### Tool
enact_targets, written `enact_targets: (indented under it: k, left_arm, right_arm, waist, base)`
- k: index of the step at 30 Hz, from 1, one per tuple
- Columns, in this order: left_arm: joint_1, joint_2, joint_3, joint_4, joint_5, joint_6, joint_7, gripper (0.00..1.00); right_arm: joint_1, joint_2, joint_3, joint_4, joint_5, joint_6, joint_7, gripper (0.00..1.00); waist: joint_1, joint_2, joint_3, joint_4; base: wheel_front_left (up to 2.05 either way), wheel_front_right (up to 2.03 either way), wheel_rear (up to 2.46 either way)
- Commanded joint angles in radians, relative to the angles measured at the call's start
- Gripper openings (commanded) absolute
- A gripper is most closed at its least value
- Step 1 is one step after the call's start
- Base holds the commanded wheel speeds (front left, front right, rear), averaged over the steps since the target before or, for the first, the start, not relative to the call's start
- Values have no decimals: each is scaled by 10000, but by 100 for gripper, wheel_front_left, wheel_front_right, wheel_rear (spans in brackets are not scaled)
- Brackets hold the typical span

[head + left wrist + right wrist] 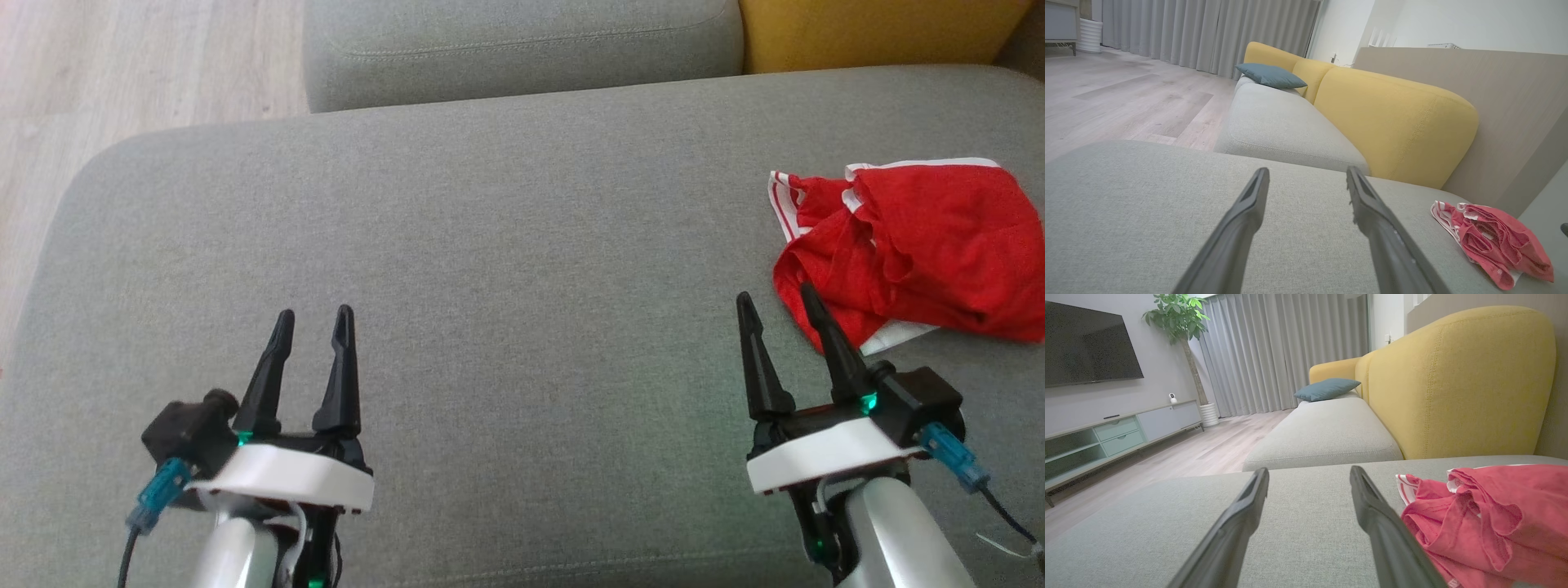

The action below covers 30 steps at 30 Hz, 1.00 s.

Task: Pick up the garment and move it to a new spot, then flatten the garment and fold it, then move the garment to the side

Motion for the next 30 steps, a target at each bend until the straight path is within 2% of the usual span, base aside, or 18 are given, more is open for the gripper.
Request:
enact_targets:
  k: [1,8,19,30]
  left_arm:
    - [-258,79,411,-408,130,15,-51,100]
    - [-159,79,345,-583,439,-27,-51,100]
    - [-92,79,486,-692,594,306,-51,100]
    - [-120,79,591,-588,295,194,-51,100]
  right_arm:
    - [-214,68,248,-393,56,65,-130,100]
    - [-146,69,232,-448,123,65,-132,100]
    - [-185,69,225,-457,242,65,-133,100]
    - [-247,70,258,-486,350,65,-133,100]
  waist:
    - [1,0,6,10]
    - [1,0,-15,48]
    - [1,0,-5,10]
    - [1,0,55,24]
  base:
    - [0,0,0]
    - [0,0,0]
    - [0,0,0]
    - [0,0,0]
